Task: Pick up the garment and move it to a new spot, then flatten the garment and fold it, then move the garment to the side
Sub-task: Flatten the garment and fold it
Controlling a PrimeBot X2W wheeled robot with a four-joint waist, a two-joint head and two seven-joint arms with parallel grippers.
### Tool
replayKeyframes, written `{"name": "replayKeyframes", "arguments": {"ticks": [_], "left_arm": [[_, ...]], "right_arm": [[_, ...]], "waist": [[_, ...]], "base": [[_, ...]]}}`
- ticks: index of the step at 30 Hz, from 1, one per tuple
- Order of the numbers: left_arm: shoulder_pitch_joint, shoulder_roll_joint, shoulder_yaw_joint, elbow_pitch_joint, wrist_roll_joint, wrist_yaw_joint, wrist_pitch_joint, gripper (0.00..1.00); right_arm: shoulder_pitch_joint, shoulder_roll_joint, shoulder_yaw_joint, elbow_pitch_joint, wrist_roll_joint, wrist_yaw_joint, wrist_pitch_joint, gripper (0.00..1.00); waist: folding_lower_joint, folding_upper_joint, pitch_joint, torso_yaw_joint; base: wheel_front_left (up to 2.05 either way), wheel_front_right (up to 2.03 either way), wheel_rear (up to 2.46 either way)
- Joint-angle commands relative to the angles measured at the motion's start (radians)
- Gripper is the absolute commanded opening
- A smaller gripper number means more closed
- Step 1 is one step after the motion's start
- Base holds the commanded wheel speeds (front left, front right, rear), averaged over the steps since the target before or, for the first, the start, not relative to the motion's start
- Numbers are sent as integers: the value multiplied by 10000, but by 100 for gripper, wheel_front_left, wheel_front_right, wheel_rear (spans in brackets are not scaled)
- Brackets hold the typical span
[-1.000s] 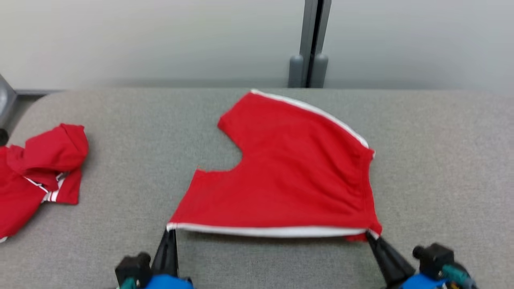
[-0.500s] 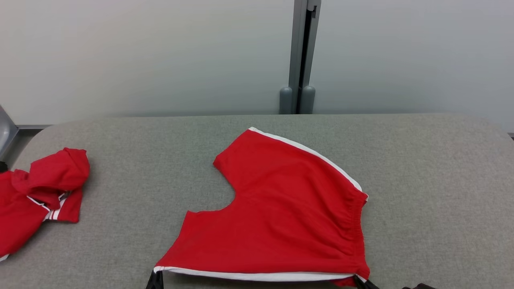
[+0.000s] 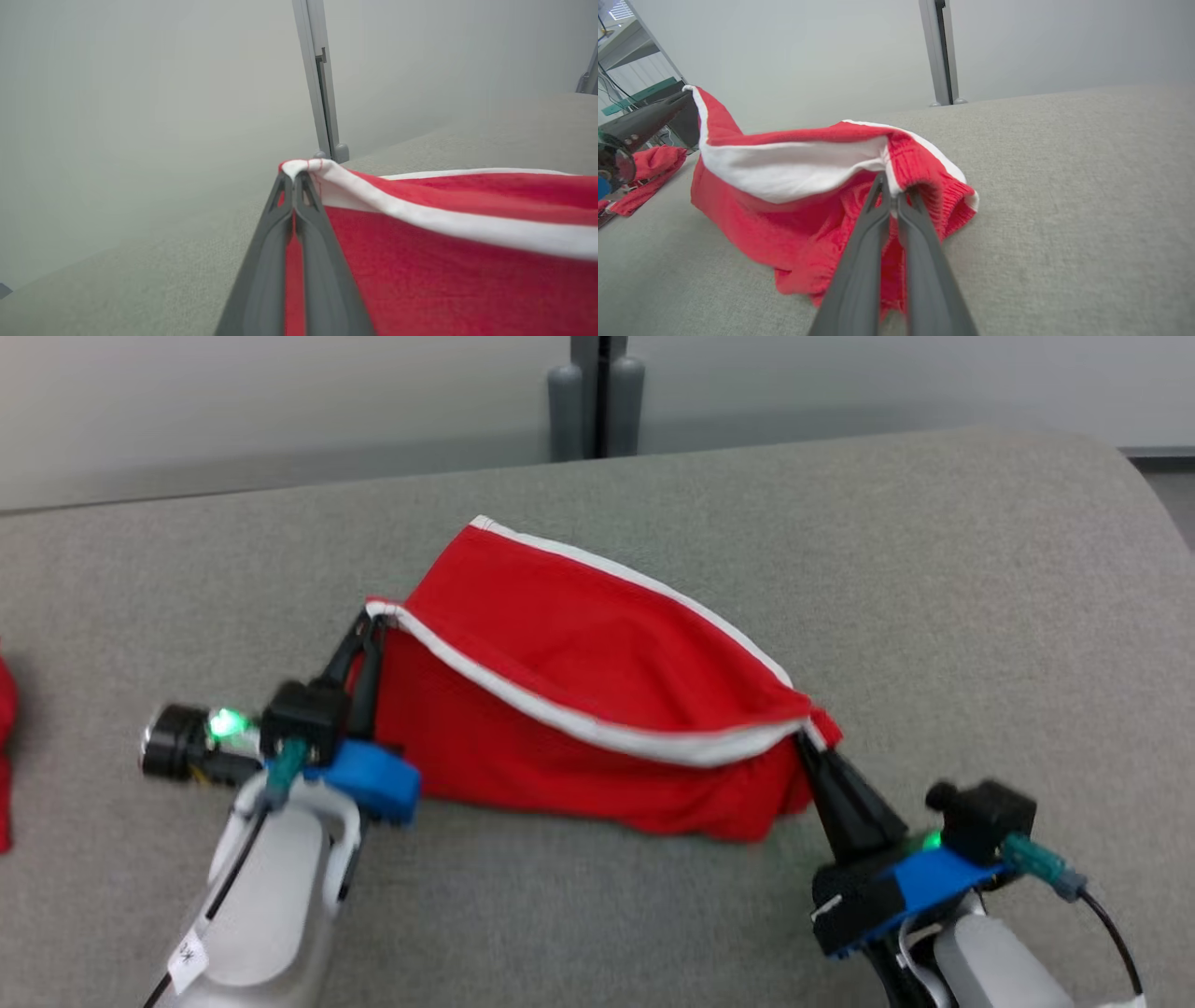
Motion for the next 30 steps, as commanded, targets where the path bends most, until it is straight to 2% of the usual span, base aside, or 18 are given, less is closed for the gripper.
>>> {"name": "replayKeyframes", "arguments": {"ticks": [1, 6, 14, 21, 29, 30], "left_arm": [[-231, -4, -36, 129, 10, -21, -28, 0], [-2563, 491, -370, 1722, 541, -231, 56, 0], [-5099, 990, -900, 3679, 852, -536, 340, 0], [-6117, 1132, -1151, 5025, 663, -637, 784, 0], [-6491, 992, -1280, 5979, 429, -665, 744, 0], [-6531, 990, -1295, 5931, 453, -604, 549, 36]], "right_arm": [[-212, 29, -47, 21, 116, 1, -6, 0], [-1469, 370, -69, 258, 184, 1, -6, 0], [-2836, 710, -59, 594, 384, 1, -6, 0], [-3149, 905, 60, 927, 567, 1, -6, 0], [-3209, 964, 354, 1106, 764, 1, -6, 0], [-3223, 965, 353, 1114, 671, 1, -6, 0]], "waist": [[-4, -3, 152, 7], [-4, -3, 1008, -489], [-4, -3, 2177, -1183], [-4, -3, 2674, -1702], [-4, -3, 2800, -1881], [-4, -3, 2800, -1884]], "base": [[0, 0, 0], [0, 0, 0], [0, 0, 0], [0, 0, 0], [0, 0, 0], [0, 0, 0]]}}
